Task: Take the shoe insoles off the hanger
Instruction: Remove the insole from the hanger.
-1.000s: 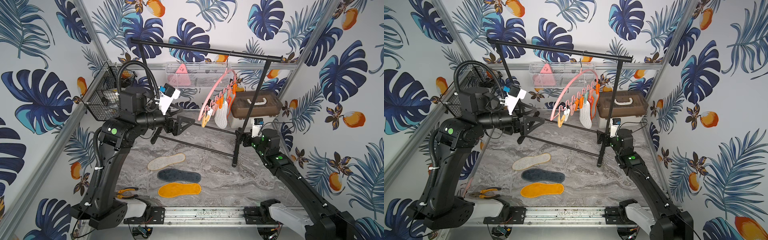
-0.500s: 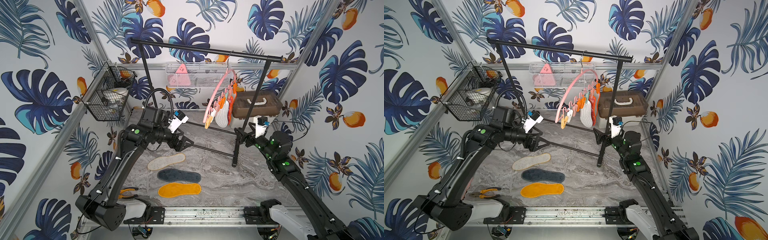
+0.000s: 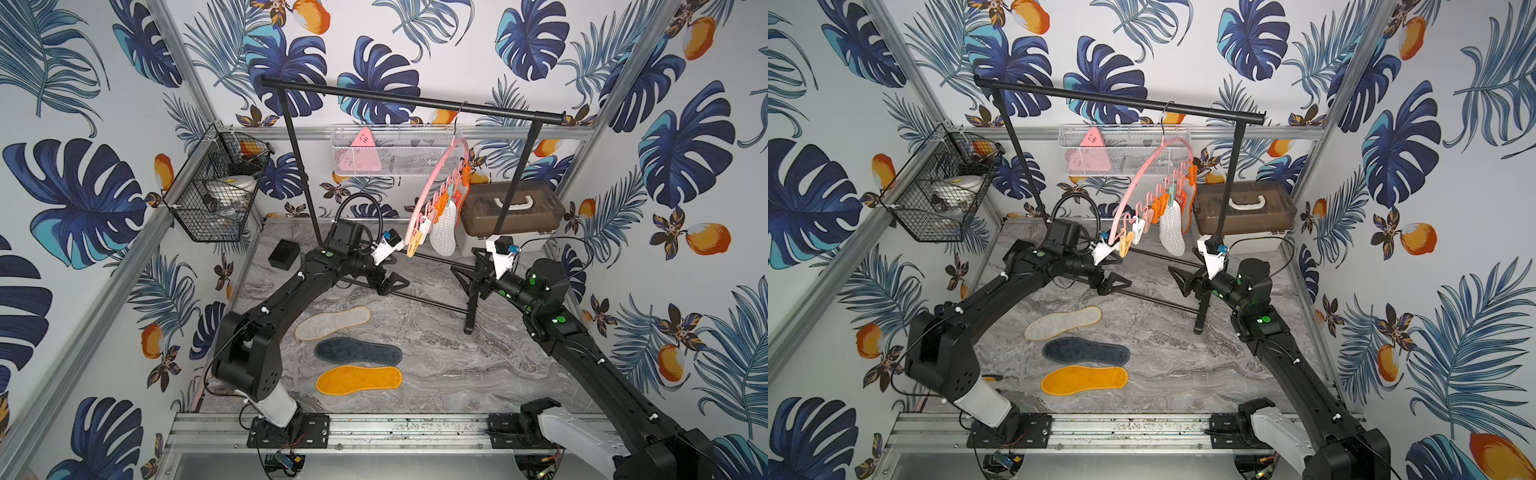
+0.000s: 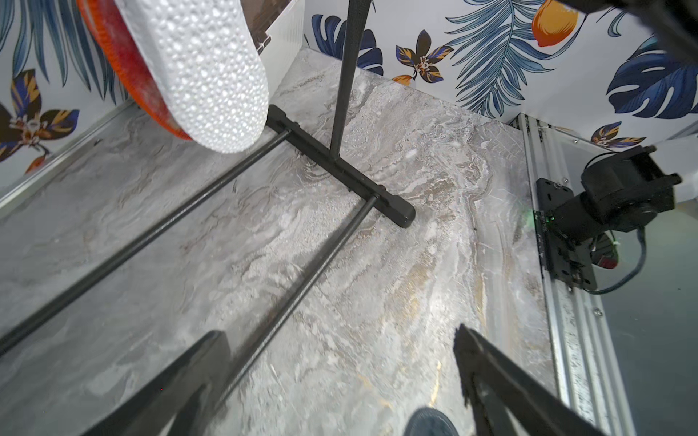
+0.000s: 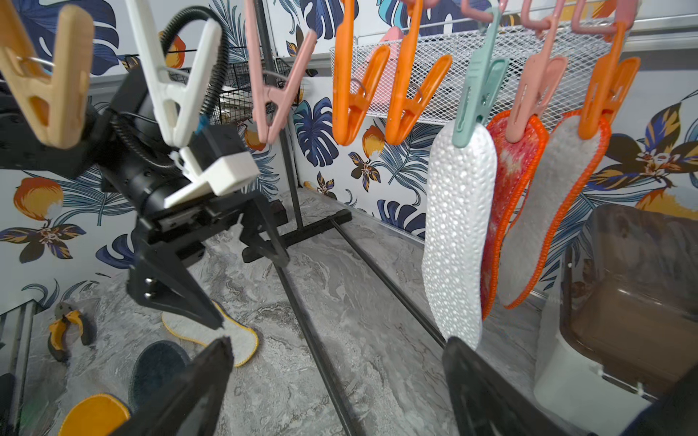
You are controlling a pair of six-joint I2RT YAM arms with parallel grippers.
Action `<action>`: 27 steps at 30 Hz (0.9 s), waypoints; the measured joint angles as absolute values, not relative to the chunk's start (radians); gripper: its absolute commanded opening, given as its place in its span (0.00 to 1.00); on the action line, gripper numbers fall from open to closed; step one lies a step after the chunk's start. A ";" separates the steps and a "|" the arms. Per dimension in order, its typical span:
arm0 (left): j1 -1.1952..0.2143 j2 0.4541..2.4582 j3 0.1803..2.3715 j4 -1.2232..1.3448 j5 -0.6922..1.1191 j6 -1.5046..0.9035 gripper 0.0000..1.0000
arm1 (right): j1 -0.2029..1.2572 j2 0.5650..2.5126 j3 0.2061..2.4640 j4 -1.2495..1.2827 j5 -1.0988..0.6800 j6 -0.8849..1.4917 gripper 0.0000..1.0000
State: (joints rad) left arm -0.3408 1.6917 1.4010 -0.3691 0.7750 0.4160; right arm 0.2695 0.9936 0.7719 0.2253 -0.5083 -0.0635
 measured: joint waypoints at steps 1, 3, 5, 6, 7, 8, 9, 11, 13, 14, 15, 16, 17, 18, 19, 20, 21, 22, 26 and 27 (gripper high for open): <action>-0.340 1.732 1.428 -0.337 0.788 0.418 0.99 | 0.270 0.982 0.770 0.225 -0.501 -0.064 0.90; -0.340 1.800 1.471 -0.289 0.816 0.418 0.99 | 0.270 0.957 0.761 0.225 -0.482 -0.063 0.90; -0.340 1.877 1.524 -0.247 0.842 0.414 0.99 | 0.271 0.930 0.748 0.222 -0.476 -0.061 0.91; -0.340 1.911 1.550 -0.237 0.850 0.408 0.99 | 0.272 0.920 0.742 0.220 -0.469 -0.060 0.91; -0.340 1.953 1.584 -0.220 0.860 0.389 0.99 | 0.273 0.907 0.737 0.214 -0.460 -0.059 0.91; -0.340 1.987 1.611 -0.206 0.868 0.387 0.99 | 0.273 0.896 0.733 0.209 -0.457 -0.054 0.91; -0.340 2.014 1.632 -0.194 0.879 0.379 0.99 | 0.273 0.887 0.730 0.204 -0.457 -0.045 0.91; -0.340 2.072 1.678 -0.159 0.906 0.356 0.99 | 0.273 0.870 0.727 0.186 -0.453 -0.041 0.91; -0.339 2.119 1.716 -0.125 0.928 0.318 0.99 | 0.273 0.860 0.727 0.176 -0.453 -0.034 0.91; -0.338 2.141 1.736 -0.105 0.939 0.299 0.99 | 0.273 0.855 0.727 0.172 -0.453 -0.033 0.91; -0.337 2.159 1.751 -0.088 0.949 0.281 0.99 | 0.273 0.850 0.727 0.165 -0.451 -0.033 0.91; -0.336 2.179 1.765 -0.059 0.960 0.257 0.99 | 0.274 0.845 0.727 0.155 -0.451 -0.030 0.91; -0.335 2.195 1.775 -0.033 0.968 0.236 0.99 | 0.274 0.840 0.728 0.145 -0.451 -0.025 0.91; -0.334 2.211 1.785 -0.011 0.974 0.216 0.98 | 0.274 0.838 0.730 0.138 -0.451 -0.022 0.91; -0.332 2.231 1.798 0.021 0.982 0.187 0.98 | 0.274 0.834 0.731 0.133 -0.450 -0.022 0.91; -0.331 2.249 1.809 0.048 0.994 0.158 0.97 | 0.274 0.833 0.733 0.128 -0.450 -0.022 0.91; -0.331 2.262 1.814 0.079 1.007 0.130 0.96 | 0.274 0.832 0.736 0.124 -0.451 -0.022 0.91; -0.330 2.276 1.816 0.130 1.025 0.089 0.96 | 0.274 0.832 0.740 0.118 -0.451 -0.022 0.91; -0.329 2.329 1.814 0.404 1.105 -0.142 0.94 | 0.274 0.833 0.757 0.093 -0.451 -0.024 0.91; -0.329 2.340 1.818 0.461 1.119 -0.193 0.93 | 0.274 0.833 0.760 0.088 -0.451 -0.028 0.91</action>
State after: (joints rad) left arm -0.3286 2.3402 1.8179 0.4610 1.1187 -0.1928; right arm 0.2741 0.8333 0.7605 0.0879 -0.4507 -0.0277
